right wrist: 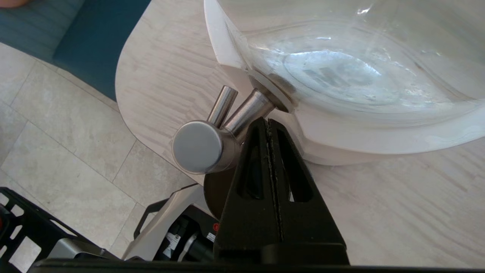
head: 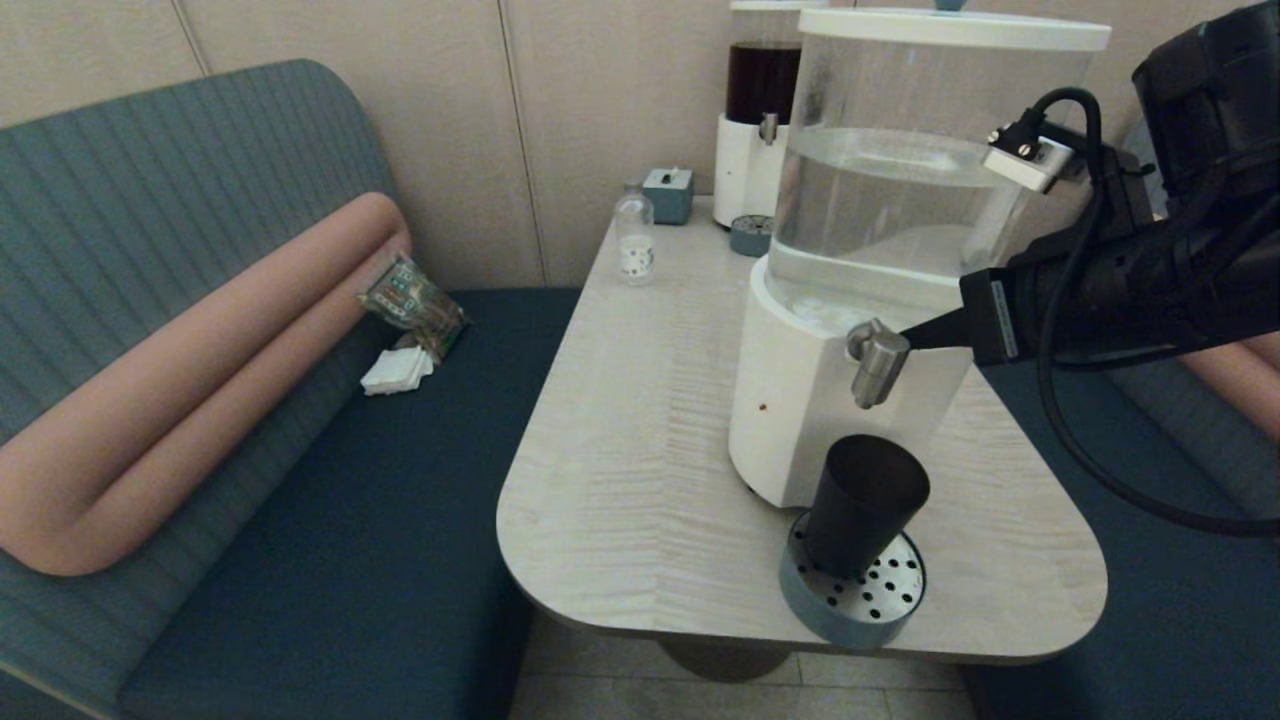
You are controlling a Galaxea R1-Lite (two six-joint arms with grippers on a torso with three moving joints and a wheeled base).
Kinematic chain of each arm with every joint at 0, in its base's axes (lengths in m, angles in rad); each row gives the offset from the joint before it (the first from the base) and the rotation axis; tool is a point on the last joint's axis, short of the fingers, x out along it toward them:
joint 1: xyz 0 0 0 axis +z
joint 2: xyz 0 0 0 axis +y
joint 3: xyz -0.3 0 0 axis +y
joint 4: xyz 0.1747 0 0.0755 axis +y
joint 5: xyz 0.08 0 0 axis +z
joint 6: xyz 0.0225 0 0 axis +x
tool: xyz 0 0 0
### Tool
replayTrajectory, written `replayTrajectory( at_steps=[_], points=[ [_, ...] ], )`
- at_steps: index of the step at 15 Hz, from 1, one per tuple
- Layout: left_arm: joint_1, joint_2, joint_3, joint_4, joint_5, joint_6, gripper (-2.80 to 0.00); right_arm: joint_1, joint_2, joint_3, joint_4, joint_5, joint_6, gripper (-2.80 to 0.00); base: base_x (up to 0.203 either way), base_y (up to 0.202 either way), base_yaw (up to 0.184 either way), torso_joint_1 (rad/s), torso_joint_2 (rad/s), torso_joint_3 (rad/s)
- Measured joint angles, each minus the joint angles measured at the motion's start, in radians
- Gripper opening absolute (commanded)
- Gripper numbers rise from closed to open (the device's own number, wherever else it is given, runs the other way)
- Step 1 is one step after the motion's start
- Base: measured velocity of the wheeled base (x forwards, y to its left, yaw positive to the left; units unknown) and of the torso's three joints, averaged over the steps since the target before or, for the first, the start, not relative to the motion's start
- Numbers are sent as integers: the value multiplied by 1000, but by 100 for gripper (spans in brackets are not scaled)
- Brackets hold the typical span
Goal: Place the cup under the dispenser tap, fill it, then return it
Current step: Turn on the faucet
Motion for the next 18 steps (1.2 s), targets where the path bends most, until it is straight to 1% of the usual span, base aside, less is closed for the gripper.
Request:
replayTrajectory(
  at_steps=[3, 7, 10, 14, 18],
  points=[
    [0, 0, 0, 0, 0, 0, -280, 21, -2, -4, -1, -10, 0, -280, 0, 0, 0, 0, 0, 0],
    [0, 0, 0, 0, 0, 0, -280, 27, 2, -14, -2, -15, -5, -280, 0, 0, 0, 0, 0, 0],
    [0, 0, 0, 0, 0, 0, -280, 30, 6, -12, -21, -14, -35, -280, 0, 0, 0, 0, 0, 0],
    [0, 0, 0, 0, 0, 0, -280, 33, 8, -6, -27, -13, -40, -280, 0, 0, 0, 0, 0, 0],
    [0, 0, 0, 0, 0, 0, -280, 35, 8, 0, -77, -4, -41, -280, 0, 0, 0, 0, 0, 0]
  ],
)
